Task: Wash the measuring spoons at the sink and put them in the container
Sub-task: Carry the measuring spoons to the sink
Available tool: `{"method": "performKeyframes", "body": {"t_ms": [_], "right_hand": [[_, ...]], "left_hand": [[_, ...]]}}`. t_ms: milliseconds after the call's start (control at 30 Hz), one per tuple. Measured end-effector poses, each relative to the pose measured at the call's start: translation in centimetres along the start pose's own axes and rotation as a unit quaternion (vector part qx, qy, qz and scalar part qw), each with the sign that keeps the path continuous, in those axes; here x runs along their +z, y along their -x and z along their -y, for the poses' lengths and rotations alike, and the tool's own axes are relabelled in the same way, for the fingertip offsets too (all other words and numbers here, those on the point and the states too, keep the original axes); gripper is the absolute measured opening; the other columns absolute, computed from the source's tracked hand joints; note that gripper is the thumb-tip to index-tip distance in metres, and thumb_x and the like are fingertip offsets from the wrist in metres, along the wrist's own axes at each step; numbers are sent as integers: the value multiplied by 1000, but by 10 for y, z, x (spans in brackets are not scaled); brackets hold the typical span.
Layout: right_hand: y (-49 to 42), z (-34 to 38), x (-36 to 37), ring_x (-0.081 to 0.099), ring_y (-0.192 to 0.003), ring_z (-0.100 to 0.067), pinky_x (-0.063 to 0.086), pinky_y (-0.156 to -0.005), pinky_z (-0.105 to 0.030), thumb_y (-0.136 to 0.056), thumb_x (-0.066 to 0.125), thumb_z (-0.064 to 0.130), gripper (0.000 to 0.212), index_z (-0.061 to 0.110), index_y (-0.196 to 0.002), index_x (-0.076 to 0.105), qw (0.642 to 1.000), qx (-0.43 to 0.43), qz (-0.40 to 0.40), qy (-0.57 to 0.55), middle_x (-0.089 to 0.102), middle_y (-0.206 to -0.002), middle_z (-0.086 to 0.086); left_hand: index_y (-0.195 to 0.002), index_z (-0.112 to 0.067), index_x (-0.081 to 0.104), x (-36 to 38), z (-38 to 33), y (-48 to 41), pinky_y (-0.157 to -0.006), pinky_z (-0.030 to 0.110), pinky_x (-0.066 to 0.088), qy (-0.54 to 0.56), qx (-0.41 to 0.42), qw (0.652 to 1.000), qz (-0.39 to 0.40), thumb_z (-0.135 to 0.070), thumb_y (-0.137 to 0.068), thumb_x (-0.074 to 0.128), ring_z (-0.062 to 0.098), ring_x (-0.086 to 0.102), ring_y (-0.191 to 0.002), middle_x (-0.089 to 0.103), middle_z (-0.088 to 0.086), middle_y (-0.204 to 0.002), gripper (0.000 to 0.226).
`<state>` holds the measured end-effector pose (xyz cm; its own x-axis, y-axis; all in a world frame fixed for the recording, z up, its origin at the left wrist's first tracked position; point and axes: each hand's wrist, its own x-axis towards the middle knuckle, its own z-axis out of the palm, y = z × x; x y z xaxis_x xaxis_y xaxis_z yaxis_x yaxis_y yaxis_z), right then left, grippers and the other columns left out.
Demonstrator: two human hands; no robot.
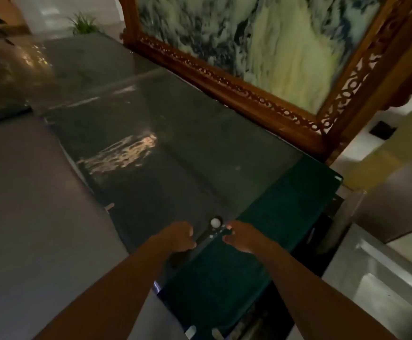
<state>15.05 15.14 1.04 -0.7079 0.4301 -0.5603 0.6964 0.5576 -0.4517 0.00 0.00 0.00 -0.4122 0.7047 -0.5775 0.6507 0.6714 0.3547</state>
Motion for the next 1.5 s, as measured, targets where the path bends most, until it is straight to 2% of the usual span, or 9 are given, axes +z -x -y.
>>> {"method": "performKeyframes", "body": {"t_ms": [133, 300, 467, 733, 900, 1067, 1167, 1333, 1500], "right_hand": [[-24, 4, 9, 49, -127, -33, 41, -101, -38, -91, 63, 18, 55, 6, -139, 41, 993, -8, -68, -95, 50, -141, -19], [-44, 3, 25, 45, -132, -32, 41, -107, -47, -88, 66, 13, 72, 10, -148, 27, 982, 4, -67, -177, 41, -150, -14], [-62, -2, 30, 56, -121, -36, 47, -101, -48, -85, 68, 10, 73, 13, -147, 30, 974, 16, -88, -208, 51, -142, -16], [-73, -6, 35, 54, -121, -31, 46, -101, -38, -86, 66, 4, 60, 8, -141, 43, 983, 1, -100, -156, 52, -140, -16], [-66, -8, 39, 58, -112, -30, 46, -89, -32, -84, 60, -1, 46, 11, -128, 55, 982, -13, -119, -144, 62, -125, -14], [-44, -16, 39, 66, -94, -33, 55, -84, -47, -84, 60, 2, 34, 13, -116, 57, 979, 33, -95, -180, 67, -103, -16], [-23, -23, 35, 65, -95, -34, 56, -83, -49, -84, 61, 3, 34, 11, -117, 56, 976, 46, -89, -195, 66, -105, -17], [26, -42, 28, 64, -100, -34, 55, -86, -49, -83, 66, 12, 42, 14, -123, 53, 970, 66, -124, -198, 65, -112, -15], [82, -72, 18, 67, -91, -28, 56, -78, -39, -76, 75, 21, 38, 17, -110, 57, 963, 81, -174, -190, 68, -96, -8]], "left_hand": [[-140, -14, 44, 13, 8, -13, -112, 36, 34, 72, -17, 993, -94, -34, -88, 62, 26, 43, -134, 47, 11, -146, 58], [-139, -18, 45, 40, 10, -18, -107, 41, 42, 97, -19, 991, -94, -35, -88, 62, 25, 51, -126, 52, 8, -138, 57], [-127, -23, 50, 51, 7, -23, -95, 40, 50, 54, 20, 993, -100, -31, -88, 62, 25, 58, -111, 54, 5, -125, 42], [-125, -22, 50, 55, 7, -36, -93, 42, 52, 68, 25, 993, -98, -19, -92, 57, 25, 60, -110, 58, 5, -122, 34], [-126, -24, 52, 54, 5, -31, -92, 39, 53, 67, 32, 993, -97, -17, -92, 56, 21, 61, -108, 63, 3, -119, 35], [-119, -24, 58, 47, 0, -19, -89, 38, 53, 65, 51, 992, -91, -16, -92, 53, 22, 63, -102, 65, 3, -115, 29], [-107, -20, 63, 43, -11, -9, -82, 37, 54, 88, 59, 992, -76, -11, -91, 52, 22, 63, -90, 68, 6, -106, 22], [-86, -15, 64, 42, -38, 9, -76, 39, 50, 92, 108, 988, -64, -8, -88, 56, 34, 66, -92, 68, 14, -91, 11], [-104, -13, 70, 44, -79, 30, -83, 32, 53, 109, 164, 978, -63, -10, -88, 59, 21, 66, -93, 72, 7, -102, 20]]}}
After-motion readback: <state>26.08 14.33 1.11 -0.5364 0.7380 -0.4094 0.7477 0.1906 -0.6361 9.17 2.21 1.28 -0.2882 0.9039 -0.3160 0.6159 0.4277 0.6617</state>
